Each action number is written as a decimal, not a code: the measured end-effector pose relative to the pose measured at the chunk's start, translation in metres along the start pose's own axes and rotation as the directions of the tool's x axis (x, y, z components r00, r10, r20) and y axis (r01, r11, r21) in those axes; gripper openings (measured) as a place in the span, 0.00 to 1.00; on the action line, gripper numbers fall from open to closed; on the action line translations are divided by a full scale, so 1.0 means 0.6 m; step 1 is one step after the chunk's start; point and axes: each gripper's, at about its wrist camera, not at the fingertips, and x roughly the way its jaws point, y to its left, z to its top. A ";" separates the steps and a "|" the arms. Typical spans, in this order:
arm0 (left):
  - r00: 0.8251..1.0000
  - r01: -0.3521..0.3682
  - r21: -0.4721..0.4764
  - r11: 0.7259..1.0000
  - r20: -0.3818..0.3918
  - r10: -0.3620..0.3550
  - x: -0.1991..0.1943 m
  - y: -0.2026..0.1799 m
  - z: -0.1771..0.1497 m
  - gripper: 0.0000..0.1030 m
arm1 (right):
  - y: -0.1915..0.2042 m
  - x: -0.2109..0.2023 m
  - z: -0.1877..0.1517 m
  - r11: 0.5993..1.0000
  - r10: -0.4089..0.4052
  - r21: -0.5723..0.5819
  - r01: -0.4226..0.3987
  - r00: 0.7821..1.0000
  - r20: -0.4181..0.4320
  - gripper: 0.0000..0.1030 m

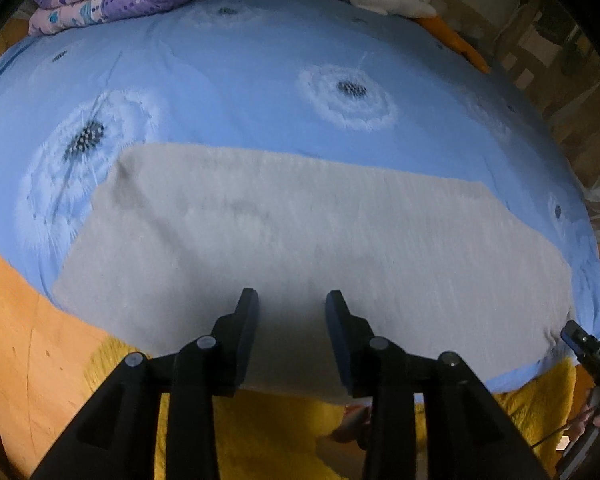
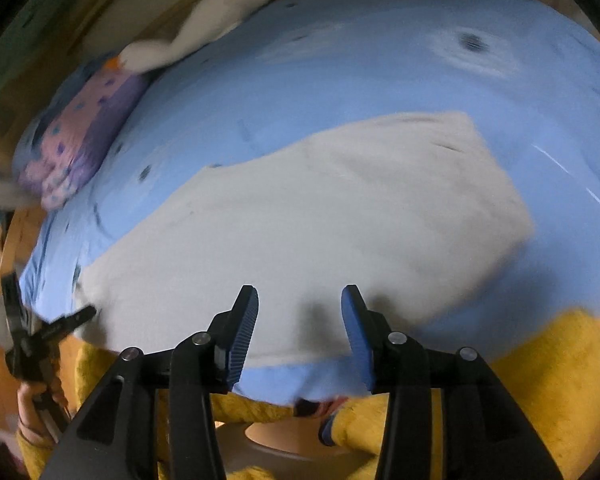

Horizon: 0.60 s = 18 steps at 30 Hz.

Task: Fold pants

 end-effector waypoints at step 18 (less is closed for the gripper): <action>0.999 -0.042 0.097 0.994 -0.028 0.044 0.007 -0.064 -0.036 0.45 | -0.101 0.033 0.005 0.960 0.042 0.277 -0.036 0.999 -0.014 0.47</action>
